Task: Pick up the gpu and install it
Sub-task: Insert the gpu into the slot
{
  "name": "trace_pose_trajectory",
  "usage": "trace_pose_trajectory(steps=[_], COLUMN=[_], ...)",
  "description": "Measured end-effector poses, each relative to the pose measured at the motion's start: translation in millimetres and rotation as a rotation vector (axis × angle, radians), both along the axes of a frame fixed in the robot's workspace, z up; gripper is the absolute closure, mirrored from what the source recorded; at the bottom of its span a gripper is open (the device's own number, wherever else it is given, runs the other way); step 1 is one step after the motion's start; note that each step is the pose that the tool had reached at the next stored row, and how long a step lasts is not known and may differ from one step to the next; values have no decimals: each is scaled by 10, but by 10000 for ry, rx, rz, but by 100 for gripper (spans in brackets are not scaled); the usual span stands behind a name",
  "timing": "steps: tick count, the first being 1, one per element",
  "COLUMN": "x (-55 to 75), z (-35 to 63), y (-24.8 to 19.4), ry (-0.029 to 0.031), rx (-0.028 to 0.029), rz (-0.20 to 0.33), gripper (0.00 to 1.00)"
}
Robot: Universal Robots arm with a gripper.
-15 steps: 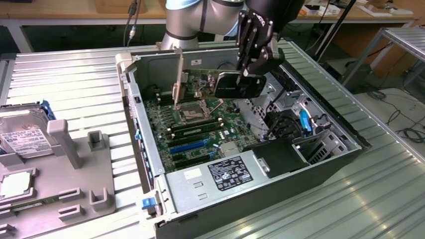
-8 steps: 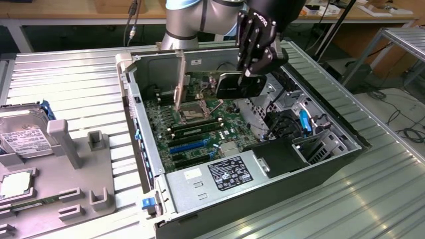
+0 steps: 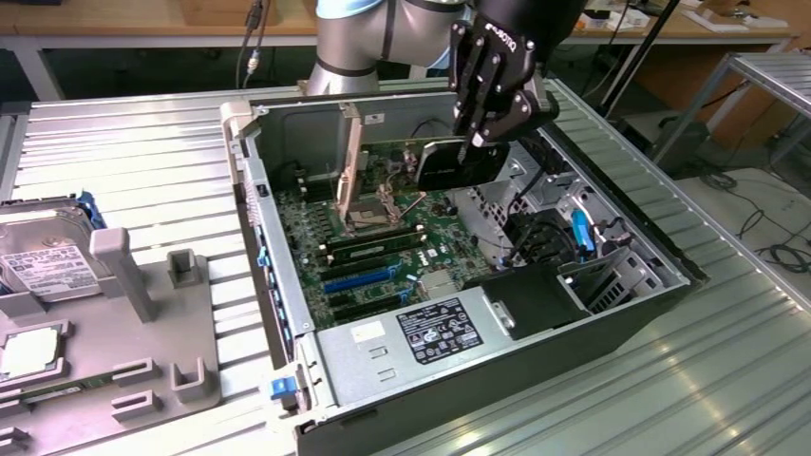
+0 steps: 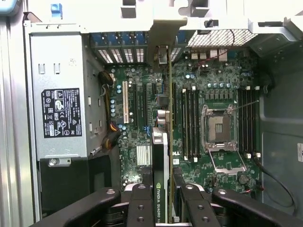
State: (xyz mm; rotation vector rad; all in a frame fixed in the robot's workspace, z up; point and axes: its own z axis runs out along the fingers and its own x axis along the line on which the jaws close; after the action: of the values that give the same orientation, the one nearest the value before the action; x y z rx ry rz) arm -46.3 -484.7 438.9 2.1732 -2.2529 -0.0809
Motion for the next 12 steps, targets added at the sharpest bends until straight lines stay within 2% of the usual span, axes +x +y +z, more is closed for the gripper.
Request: trace_pose_trajectory(steps=[12], x=[1], z=[-41], y=[1], ry=[-7], rx=[-2], rz=[1], gripper=[73])
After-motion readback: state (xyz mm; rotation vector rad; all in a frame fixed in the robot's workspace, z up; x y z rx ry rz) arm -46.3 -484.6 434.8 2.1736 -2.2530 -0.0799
